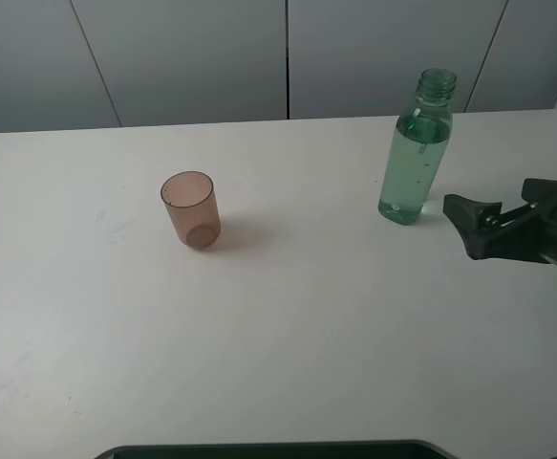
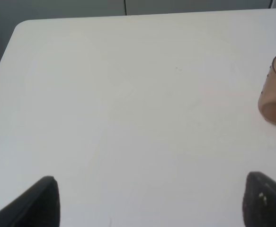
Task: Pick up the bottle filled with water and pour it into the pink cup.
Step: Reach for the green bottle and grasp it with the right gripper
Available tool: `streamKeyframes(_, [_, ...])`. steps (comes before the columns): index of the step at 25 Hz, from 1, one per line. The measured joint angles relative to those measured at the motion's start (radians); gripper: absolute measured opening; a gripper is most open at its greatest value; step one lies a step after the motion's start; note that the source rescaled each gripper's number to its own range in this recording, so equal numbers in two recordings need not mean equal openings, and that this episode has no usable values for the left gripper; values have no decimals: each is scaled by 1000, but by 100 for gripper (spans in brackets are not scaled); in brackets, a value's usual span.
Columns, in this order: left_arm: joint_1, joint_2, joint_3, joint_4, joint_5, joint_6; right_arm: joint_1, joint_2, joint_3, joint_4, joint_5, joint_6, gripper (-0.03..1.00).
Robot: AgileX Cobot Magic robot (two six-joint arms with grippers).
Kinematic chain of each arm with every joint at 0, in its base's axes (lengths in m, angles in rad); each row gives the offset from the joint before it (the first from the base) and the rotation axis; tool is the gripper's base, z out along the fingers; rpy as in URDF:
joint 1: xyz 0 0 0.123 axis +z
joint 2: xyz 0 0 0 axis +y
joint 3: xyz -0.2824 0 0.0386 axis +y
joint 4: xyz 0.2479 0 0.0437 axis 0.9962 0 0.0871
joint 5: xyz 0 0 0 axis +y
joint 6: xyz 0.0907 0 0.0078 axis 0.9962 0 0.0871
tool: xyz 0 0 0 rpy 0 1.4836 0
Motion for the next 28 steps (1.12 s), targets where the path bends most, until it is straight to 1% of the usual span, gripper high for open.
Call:
streamKeyframes(3, [0, 0, 0, 0, 0, 0, 40, 13, -30, 51, 3, -45, 100])
streamKeyframes(6, [0, 0, 0, 0, 0, 0, 47, 35, -68, 68, 14, -59, 100])
streamKeyframes(12, [0, 0, 0, 0, 0, 0, 47, 146, -137, 69, 14, -63, 100])
streamKeyframes(16, [0, 0, 0, 0, 0, 0, 47, 231, -158, 67, -3, -64, 100])
streamKeyframes(19, [0, 0, 0, 0, 0, 0, 50, 268, -174, 62, -16, -59, 100])
streamKeyframes(23, [0, 0, 0, 0, 0, 0, 75, 297, -207, 64, -28, -52, 100])
streamKeyframes(28, [0, 0, 0, 0, 0, 0, 77, 340, -246, 64, -34, -48, 100])
